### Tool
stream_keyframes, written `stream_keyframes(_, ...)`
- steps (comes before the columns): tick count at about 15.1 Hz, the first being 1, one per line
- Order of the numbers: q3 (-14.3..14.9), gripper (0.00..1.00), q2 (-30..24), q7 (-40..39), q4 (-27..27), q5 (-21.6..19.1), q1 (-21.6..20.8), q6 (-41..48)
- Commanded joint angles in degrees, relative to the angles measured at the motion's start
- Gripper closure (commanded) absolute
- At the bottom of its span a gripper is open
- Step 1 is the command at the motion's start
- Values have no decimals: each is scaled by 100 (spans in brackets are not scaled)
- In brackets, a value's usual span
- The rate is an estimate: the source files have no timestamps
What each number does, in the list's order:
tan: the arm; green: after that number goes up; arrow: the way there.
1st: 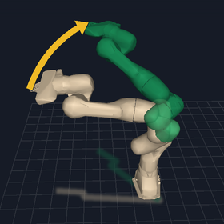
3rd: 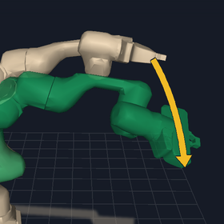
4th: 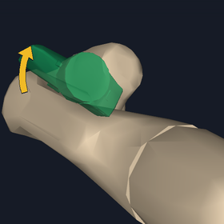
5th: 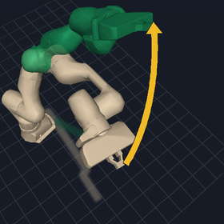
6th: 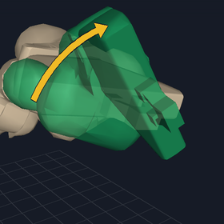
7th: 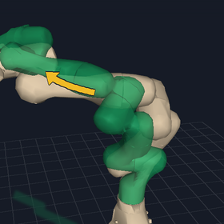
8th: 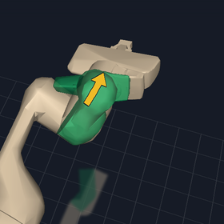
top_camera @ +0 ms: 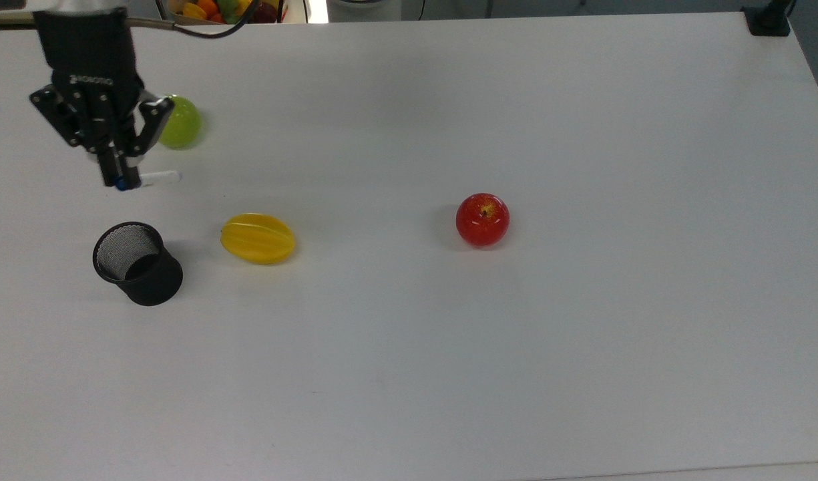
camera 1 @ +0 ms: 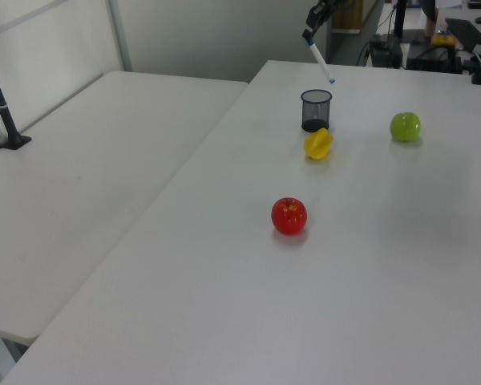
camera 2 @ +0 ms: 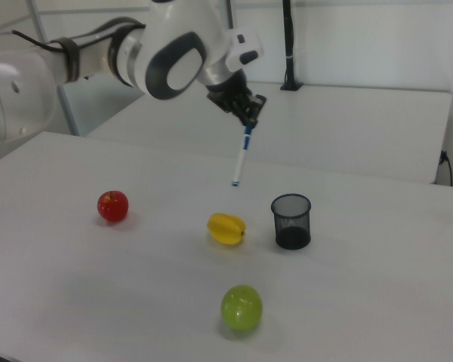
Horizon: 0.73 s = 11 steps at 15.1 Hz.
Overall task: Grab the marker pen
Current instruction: 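Lift the marker up out of the pen cup, then lower the marker onto the table beside the yellow fruit and release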
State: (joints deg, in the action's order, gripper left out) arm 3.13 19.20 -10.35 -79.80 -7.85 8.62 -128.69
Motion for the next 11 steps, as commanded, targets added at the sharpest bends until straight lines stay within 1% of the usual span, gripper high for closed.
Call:
stream_keyframes(1, 12, 100, -557, 121, -456, -261, -342, 1228)
stream_keyframes(2, 12, 100, -601, 130, -553, -261, -474, 1571)
stream_keyframes(4, 12, 100, -584, 139, -589, -261, -606, 2178)
stream_keyframes(6, 21, 100, -514, 121, -702, -243, -765, 2576)
stream_keyframes(9, 21, 100, -470, 121, -1229, -182, -958, 2507)
stream_keyframes(11, 21, 100, -225, 112, -1257, -164, -1020, 2524)
